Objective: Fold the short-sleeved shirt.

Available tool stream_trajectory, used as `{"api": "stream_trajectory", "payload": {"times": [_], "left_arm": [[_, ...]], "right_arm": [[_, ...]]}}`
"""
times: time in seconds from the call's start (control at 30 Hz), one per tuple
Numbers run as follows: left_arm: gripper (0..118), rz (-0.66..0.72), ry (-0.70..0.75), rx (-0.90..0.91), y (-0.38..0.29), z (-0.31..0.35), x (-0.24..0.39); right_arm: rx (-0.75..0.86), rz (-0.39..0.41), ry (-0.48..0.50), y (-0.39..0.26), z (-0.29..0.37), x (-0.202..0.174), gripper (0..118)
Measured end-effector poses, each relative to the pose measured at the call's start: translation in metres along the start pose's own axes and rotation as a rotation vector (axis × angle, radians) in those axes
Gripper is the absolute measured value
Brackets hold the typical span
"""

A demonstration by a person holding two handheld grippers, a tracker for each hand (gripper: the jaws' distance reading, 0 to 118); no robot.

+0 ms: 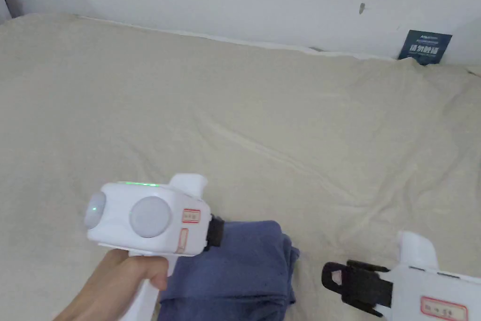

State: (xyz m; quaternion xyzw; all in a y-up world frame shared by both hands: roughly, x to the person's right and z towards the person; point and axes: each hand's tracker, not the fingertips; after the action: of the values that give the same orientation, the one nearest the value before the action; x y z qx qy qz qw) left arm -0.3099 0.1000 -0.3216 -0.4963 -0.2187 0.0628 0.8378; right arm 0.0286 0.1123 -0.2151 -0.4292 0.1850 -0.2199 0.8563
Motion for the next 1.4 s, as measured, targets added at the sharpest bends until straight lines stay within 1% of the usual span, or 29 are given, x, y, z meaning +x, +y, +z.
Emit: {"api": "stream_trajectory", "payload": {"times": [0.07, 0.13, 0.2, 0.27, 0.3, 0.33, 0.43, 0.47, 0.5, 0.53, 0.57, 0.6, 0.63, 0.7, 0.73, 0.77, 0.8, 0.87, 0.97, 1.0, 1.03, 1.07, 1.1, 1.17, 1.2, 1.33, 1.4], "left_arm": [[0, 0.074, 0.006, -0.026, -0.008, 0.006, -0.044], [0, 0.123, 0.004, -0.036, -0.015, 0.006, -0.072], [0, 0.145, -0.026, -0.047, -0.020, 0.002, -0.092], [0, 0.168, -0.083, -0.058, -0.023, -0.007, -0.106], [0, 0.169, -0.111, -0.065, -0.023, -0.011, -0.111], [0, 0.179, -0.139, -0.072, -0.025, -0.016, -0.116], [0, 0.234, -0.253, -0.094, -0.027, -0.030, -0.127], [4, 0.248, -0.300, -0.101, -0.028, -0.034, -0.130], [26, 0.268, -0.393, -0.089, -0.026, -0.038, -0.129], [65, 0.277, -0.449, -0.111, -0.026, -0.041, -0.133], [110, 0.276, -0.539, -0.153, -0.026, -0.046, -0.134], [110, 0.265, -0.598, -0.173, -0.026, -0.052, -0.134], [118, 0.279, -0.614, -0.201, -0.028, -0.061, -0.132], [118, 0.342, -0.669, -0.134, -0.027, -0.064, -0.129], [118, 0.368, -0.653, -0.157, -0.030, -0.068, -0.128], [118, 0.366, -0.662, -0.160, -0.032, -0.074, -0.124], [118, 0.377, -0.706, -0.150, -0.030, -0.086, -0.134], [118, 0.404, -0.817, -0.159, -0.032, -0.103, -0.129], [117, 0.393, -0.869, -0.106, -0.035, -0.116, -0.117], [113, 0.397, -0.849, -0.088, -0.035, -0.116, -0.116], [97, 0.399, -0.853, -0.087, -0.035, -0.115, -0.116], [45, 0.395, -0.841, -0.097, -0.035, -0.111, -0.120], [21, 0.376, -0.766, -0.138, -0.036, -0.111, -0.119], [21, 0.344, -0.651, -0.114, -0.034, -0.107, -0.125], [21, 0.368, -0.738, -0.142, -0.031, -0.102, -0.127], [21, 0.348, -0.687, -0.113, -0.012, -0.071, -0.155], [21, 0.311, -0.606, -0.095, 0.005, -0.042, -0.192]], "right_arm": [[-0.035, -0.002, 0.072, 0.019, -0.044, -0.005, 1], [-0.092, -0.031, 0.120, 0.030, -0.082, -0.005, 1], [-0.144, -0.033, 0.199, 0.033, -0.113, 0.003, 0], [-0.212, -0.074, 0.282, 0.030, -0.140, 0.018, 1], [-0.215, -0.102, 0.299, 0.024, -0.147, 0.028, 0], [-0.233, -0.156, 0.343, 0.019, -0.157, 0.042, 0], [-0.258, -0.365, 0.444, -0.006, -0.172, 0.082, 0], [-0.250, -0.405, 0.467, -0.015, -0.173, 0.091, 0], [-0.236, -0.423, 0.488, -0.020, -0.171, 0.097, 0], [-0.212, -0.453, 0.525, -0.025, -0.169, 0.102, 0], [-0.192, -0.481, 0.534, -0.029, -0.167, 0.104, 0], [-0.186, -0.496, 0.527, -0.031, -0.166, 0.106, 0], [-0.182, -0.493, 0.529, -0.033, -0.166, 0.108, 0], [-0.172, -0.502, 0.536, -0.035, -0.166, 0.105, 1], [-0.169, -0.502, 0.536, -0.035, -0.166, 0.105, 0], [-0.167, -0.504, 0.538, -0.035, -0.166, 0.105, 0], [-0.166, -0.507, 0.539, -0.035, -0.166, 0.106, 0], [-0.164, -0.512, 0.540, -0.035, -0.166, 0.105, 0], [-0.160, -0.518, 0.534, -0.035, -0.165, 0.103, 0], [-0.161, -0.517, 0.524, -0.034, -0.163, 0.101, 0], [-0.162, -0.516, 0.510, -0.033, -0.160, 0.099, 0], [-0.163, -0.508, 0.490, -0.032, -0.155, 0.096, 0], [-0.158, -0.497, 0.468, -0.029, -0.147, 0.093, 0], [-0.128, -0.465, 0.466, -0.024, -0.132, 0.088, 0], [-0.109, -0.450, 0.464, -0.020, -0.123, 0.084, 0], [-0.073, -0.374, 0.430, -0.001, -0.093, 0.076, 0], [-0.060, -0.338, 0.401, 0.011, -0.084, 0.065, 0]]}}
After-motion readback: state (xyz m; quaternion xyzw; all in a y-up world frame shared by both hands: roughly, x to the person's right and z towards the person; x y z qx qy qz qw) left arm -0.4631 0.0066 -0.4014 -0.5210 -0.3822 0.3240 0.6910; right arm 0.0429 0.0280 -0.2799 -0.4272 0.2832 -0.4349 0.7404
